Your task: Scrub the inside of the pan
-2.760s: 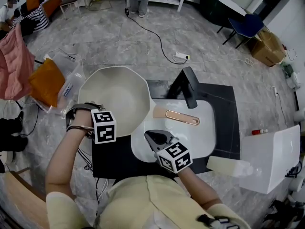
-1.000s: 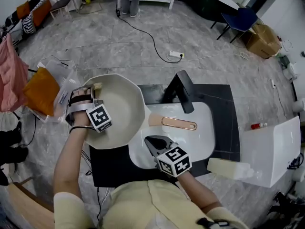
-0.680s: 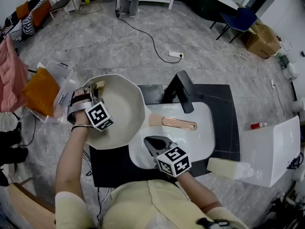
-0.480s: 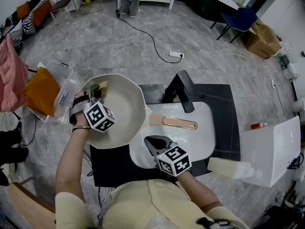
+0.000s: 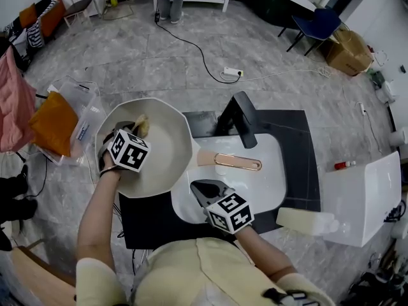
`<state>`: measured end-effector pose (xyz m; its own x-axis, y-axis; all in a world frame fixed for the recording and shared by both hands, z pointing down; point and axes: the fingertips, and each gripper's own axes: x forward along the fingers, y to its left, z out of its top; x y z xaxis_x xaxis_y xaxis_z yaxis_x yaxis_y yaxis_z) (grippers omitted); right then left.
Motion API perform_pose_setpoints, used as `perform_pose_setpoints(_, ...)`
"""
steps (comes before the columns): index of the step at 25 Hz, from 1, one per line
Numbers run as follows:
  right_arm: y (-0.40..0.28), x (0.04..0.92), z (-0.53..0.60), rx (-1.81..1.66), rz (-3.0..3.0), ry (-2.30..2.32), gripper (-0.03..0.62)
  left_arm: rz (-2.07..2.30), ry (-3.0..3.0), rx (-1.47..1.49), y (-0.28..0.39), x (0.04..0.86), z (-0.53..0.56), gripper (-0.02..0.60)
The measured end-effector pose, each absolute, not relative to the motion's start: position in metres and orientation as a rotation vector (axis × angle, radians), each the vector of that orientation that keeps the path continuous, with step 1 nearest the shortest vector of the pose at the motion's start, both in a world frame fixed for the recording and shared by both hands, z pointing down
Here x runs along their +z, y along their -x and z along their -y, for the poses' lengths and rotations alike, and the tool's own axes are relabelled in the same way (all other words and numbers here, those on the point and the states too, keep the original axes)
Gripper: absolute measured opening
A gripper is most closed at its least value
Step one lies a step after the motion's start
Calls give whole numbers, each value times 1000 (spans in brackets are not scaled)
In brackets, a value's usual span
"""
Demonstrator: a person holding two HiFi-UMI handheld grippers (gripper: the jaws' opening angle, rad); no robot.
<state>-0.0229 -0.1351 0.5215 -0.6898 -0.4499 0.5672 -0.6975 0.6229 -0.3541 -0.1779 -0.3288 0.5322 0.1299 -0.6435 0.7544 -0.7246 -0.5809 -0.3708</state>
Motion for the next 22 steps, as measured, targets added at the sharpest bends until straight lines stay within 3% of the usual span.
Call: perform_pose_setpoints(22, 21, 525, 131, 788, 2407, -903, 16, 1035, -2455, 1539, 103, 556, 313, 40)
